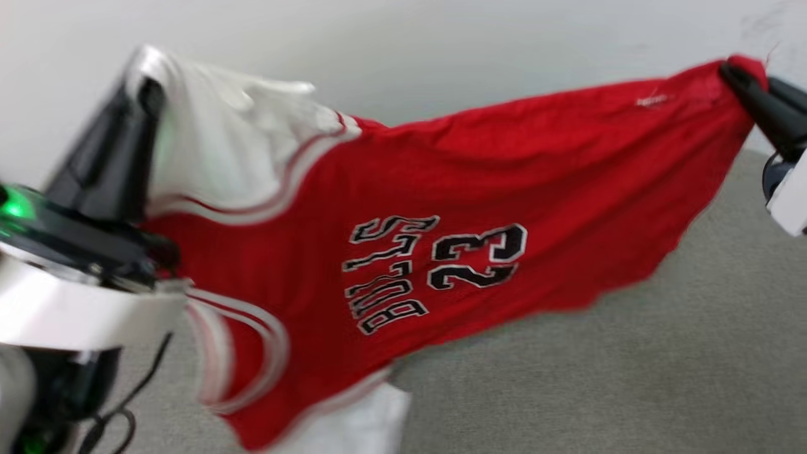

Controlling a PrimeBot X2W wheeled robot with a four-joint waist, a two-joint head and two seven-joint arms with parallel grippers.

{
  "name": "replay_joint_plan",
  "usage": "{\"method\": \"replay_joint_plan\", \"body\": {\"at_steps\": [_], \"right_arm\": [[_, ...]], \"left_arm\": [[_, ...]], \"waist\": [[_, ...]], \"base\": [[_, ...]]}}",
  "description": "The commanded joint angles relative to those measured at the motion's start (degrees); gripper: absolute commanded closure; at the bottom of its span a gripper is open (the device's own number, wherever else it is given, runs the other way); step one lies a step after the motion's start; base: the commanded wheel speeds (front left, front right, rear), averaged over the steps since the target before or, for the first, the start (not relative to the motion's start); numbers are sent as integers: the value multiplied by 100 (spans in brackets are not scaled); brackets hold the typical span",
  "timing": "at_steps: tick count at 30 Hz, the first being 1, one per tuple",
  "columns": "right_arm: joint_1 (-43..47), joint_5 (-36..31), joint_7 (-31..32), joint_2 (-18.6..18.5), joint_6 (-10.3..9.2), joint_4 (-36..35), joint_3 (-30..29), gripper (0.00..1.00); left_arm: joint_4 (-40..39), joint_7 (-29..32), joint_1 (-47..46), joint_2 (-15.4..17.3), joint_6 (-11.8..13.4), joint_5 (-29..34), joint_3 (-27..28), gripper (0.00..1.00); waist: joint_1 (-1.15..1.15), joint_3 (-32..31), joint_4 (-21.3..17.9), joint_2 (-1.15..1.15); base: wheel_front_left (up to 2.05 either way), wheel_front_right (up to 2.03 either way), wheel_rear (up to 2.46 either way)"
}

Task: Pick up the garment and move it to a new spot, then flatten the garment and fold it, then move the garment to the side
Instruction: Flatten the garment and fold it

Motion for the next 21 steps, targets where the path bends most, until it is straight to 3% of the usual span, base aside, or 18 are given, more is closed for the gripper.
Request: {"method": "replay_joint_plan", "body": {"at_steps": [1, 9, 21], "right_arm": [[-157, 41, -89, 90, -2, -105, -61, 100], [-586, 80, -256, 400, -2, -435, -293, 100], [-1469, -155, -320, 533, -2, -433, -460, 100]], "left_arm": [[-59, -16, -199, 36, 33, -25, 110, 100], [12, 199, -1252, 256, 19, -8, 544, 100], [848, 585, -3149, 381, -407, -181, 621, 100]], "waist": [[0, -36, -175, 0], [0, 202, -456, 0], [0, 1225, -516, 0]], "base": [[0, 0, 0], [0, 0, 0], [0, 0, 0]]}}
